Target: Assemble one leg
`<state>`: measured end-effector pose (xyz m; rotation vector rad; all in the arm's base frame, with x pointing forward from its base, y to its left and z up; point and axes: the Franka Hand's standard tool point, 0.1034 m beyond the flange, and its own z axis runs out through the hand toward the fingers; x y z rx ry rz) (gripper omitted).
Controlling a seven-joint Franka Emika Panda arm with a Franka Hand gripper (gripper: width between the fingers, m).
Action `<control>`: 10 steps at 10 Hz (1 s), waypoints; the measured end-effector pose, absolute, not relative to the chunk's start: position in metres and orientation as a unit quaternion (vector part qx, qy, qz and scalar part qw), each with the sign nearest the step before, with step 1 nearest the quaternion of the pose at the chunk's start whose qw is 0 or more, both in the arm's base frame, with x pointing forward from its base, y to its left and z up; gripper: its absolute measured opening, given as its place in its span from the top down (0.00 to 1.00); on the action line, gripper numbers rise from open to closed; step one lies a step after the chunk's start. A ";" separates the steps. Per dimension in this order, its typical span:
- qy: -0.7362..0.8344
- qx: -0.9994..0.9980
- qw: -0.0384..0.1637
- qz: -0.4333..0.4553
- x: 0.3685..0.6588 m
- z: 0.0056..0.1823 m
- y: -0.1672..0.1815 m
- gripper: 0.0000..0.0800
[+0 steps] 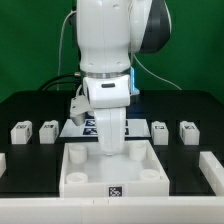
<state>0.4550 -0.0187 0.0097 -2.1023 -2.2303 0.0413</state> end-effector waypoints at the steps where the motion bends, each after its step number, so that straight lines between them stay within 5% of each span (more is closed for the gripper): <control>1: -0.727 -0.685 0.038 0.013 0.455 0.010 -0.019 0.92; 6: -0.726 -0.687 0.037 0.012 0.457 0.010 -0.017 0.92; 10: -0.710 -0.703 0.039 -0.011 0.485 0.009 0.044 0.92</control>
Offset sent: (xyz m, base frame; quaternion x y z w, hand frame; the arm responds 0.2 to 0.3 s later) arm 0.0000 0.0000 0.0000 0.0000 0.0000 0.0000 1.0000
